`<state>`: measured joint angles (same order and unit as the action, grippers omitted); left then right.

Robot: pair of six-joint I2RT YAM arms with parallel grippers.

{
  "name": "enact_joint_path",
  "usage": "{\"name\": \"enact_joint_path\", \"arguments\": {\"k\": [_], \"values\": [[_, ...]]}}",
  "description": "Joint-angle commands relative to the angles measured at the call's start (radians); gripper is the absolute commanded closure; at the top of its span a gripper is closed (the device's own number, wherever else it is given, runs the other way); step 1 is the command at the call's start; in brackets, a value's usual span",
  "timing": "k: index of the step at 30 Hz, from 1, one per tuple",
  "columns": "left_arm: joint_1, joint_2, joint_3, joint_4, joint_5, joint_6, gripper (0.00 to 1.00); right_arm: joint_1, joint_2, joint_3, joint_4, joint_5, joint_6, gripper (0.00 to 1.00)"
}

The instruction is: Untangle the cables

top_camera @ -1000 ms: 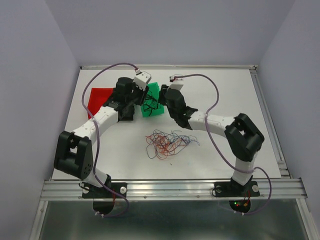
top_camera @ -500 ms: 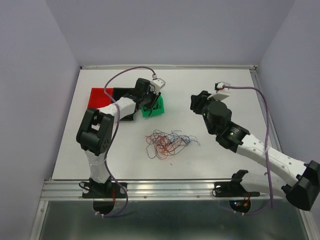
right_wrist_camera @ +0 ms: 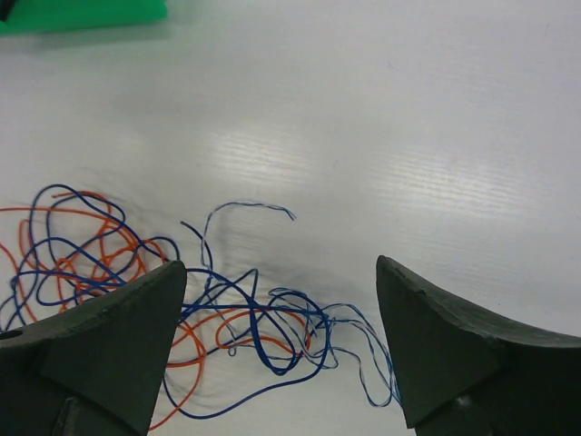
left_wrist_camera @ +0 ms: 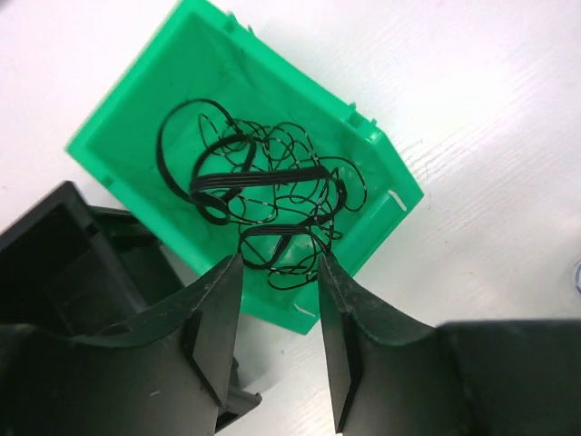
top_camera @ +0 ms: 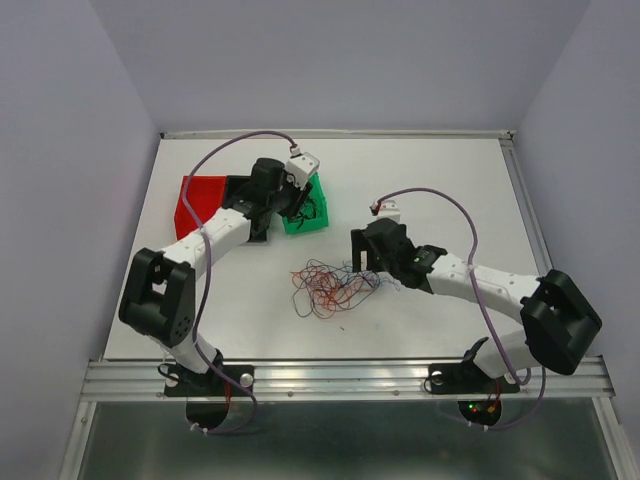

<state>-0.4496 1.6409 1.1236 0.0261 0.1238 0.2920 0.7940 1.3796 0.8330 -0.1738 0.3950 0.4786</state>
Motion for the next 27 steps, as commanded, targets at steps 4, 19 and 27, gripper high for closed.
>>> {"name": "enact_joint_path", "arguments": {"k": [4,19,27], "values": [[-0.052,-0.194,-0.079,0.073,0.0,0.053,0.35,0.019,0.064,-0.047,0.066,-0.117,-0.029,0.17],[-0.143,-0.29,-0.17,0.117,0.12,0.141,0.32,0.065,0.148,-0.071,0.165,-0.257,-0.165,0.23],[-0.144,-0.282,-0.173,0.117,0.155,0.156,0.32,0.067,0.19,-0.028,0.214,-0.254,-0.189,0.87]]}}
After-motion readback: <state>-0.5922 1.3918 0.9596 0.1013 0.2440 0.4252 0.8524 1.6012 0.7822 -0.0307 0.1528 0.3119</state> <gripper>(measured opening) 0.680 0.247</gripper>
